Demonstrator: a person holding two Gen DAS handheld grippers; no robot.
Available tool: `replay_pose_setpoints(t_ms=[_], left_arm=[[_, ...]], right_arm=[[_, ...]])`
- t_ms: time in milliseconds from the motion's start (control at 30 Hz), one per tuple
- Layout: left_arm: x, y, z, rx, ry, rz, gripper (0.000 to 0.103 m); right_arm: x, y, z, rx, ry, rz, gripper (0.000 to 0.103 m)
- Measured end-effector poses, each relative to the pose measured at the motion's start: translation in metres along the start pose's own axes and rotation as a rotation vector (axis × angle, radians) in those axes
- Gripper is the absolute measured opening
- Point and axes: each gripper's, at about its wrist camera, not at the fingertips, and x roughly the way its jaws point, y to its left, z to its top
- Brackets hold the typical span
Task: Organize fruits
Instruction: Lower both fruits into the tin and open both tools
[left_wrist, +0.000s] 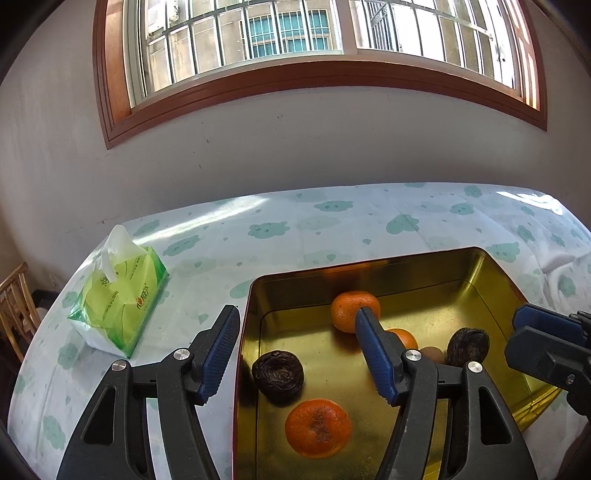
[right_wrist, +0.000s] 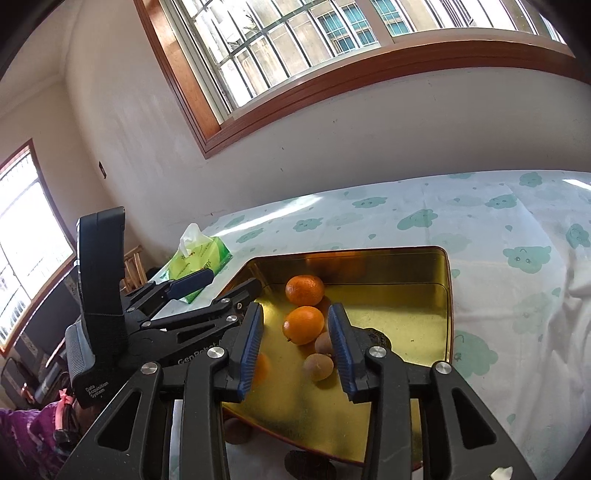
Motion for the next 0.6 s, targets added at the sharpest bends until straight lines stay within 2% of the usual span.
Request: replay_pose_setpoints(t_ms=[400,600], left_arm=[[-0.036,0.007,-0.004,-0.025,-0.026,-0.001,0.067],[-0.066,0.030,-0.035,-0.102,-0.042,0.027,0.071]], right_arm=[[-0.056,0.004,-0.037,0.015,0.059,-0.035,0.035],[-0.053,0.001,-0.068,0.066,0.127,-0.057,0.035]])
